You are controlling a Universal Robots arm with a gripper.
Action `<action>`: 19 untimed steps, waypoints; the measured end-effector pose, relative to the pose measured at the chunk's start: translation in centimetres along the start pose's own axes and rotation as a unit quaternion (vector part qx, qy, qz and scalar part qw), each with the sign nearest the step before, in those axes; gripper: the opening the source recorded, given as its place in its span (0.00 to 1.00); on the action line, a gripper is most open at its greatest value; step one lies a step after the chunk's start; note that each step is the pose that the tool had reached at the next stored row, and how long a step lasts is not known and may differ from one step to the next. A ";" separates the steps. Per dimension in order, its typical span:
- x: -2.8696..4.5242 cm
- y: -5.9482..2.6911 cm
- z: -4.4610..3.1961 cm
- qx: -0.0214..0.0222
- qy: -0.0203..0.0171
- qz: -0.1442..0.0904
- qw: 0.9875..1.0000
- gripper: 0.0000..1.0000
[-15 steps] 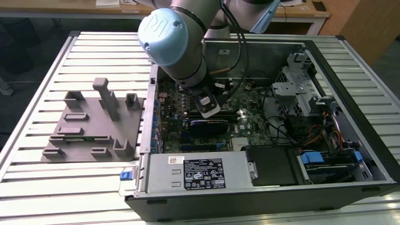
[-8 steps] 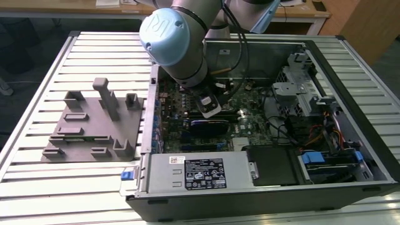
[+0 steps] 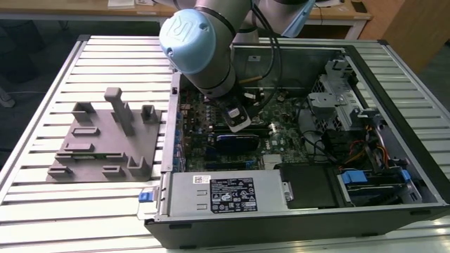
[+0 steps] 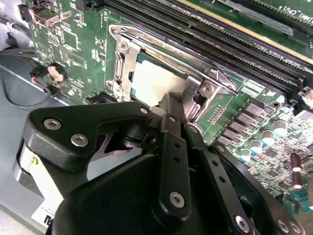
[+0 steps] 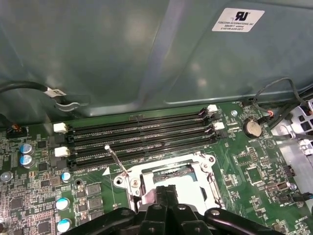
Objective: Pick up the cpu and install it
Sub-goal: 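Close the cpu cover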
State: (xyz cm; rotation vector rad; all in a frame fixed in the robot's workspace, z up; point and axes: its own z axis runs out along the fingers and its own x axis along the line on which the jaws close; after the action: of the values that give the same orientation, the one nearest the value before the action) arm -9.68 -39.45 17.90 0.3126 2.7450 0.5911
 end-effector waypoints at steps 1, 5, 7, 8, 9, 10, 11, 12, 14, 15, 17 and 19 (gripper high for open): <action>-0.03 0.05 -0.06 0.000 0.000 0.000 1.000 0.11; -0.14 0.21 -0.45 0.000 0.000 0.000 1.000 0.11; -0.19 0.30 -0.63 0.000 0.000 0.000 1.000 0.11; -0.22 0.34 -0.71 0.000 0.000 0.000 1.000 0.11; -0.24 0.37 -0.76 -0.001 0.000 0.000 1.000 0.11; -0.25 0.39 -0.81 -0.001 0.000 0.000 1.000 0.11; -0.26 0.40 -0.82 -0.001 0.000 0.000 1.000 0.11; -0.27 0.41 -0.82 -0.001 0.000 0.000 1.000 0.11; -0.32 0.42 -0.84 -0.001 0.001 0.000 1.000 0.11; -0.36 0.44 -0.85 -0.001 0.001 0.000 1.000 0.11; -0.46 0.48 -0.89 -0.001 0.001 0.001 1.000 0.11; -0.59 0.55 -0.96 -0.001 0.001 0.001 1.000 0.11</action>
State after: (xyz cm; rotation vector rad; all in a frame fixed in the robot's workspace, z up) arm -9.38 -39.47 19.12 0.3135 2.7450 0.5957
